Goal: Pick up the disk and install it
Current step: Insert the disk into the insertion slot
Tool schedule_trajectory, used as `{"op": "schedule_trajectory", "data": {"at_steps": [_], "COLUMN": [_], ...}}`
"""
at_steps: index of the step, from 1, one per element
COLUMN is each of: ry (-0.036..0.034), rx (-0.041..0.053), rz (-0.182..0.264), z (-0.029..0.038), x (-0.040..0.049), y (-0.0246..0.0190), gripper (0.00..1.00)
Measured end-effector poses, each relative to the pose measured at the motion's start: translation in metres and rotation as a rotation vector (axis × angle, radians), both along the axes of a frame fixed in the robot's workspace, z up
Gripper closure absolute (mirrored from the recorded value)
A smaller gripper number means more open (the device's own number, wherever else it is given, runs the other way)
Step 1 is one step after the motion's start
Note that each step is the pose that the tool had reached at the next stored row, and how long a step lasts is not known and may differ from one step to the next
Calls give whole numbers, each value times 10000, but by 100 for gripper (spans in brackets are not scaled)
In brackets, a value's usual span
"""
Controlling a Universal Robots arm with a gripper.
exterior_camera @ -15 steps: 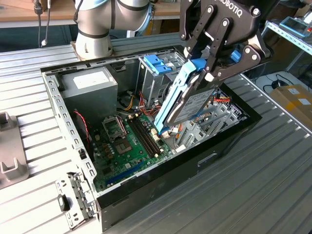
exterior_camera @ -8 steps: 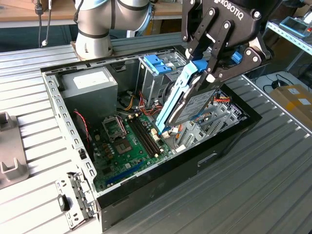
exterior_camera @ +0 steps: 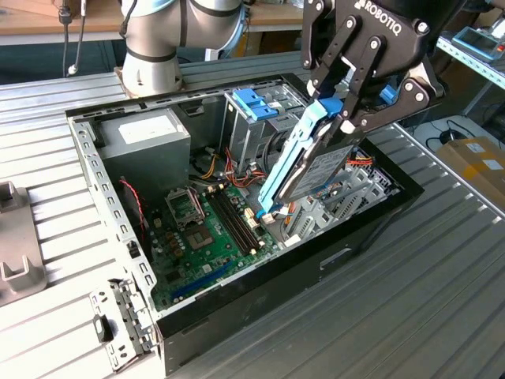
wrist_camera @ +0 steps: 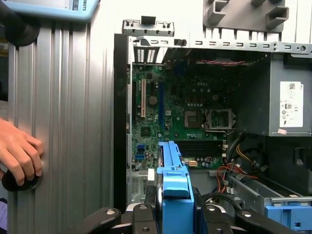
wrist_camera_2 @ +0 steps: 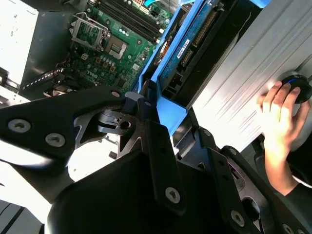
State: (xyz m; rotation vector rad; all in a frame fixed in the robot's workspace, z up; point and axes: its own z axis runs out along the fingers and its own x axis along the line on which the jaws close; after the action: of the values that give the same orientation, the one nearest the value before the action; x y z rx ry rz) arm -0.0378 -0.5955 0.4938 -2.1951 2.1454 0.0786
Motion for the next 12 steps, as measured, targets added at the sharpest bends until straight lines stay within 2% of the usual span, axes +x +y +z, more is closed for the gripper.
{"op": "schedule_trajectory", "data": {"at_steps": [4, 12], "ry": [0, -1], "rx": [-1, 0], "rz": [1, 1], "z": [-11, -29], "x": [67, 121], "y": [0, -11], "gripper": [63, 63]}}
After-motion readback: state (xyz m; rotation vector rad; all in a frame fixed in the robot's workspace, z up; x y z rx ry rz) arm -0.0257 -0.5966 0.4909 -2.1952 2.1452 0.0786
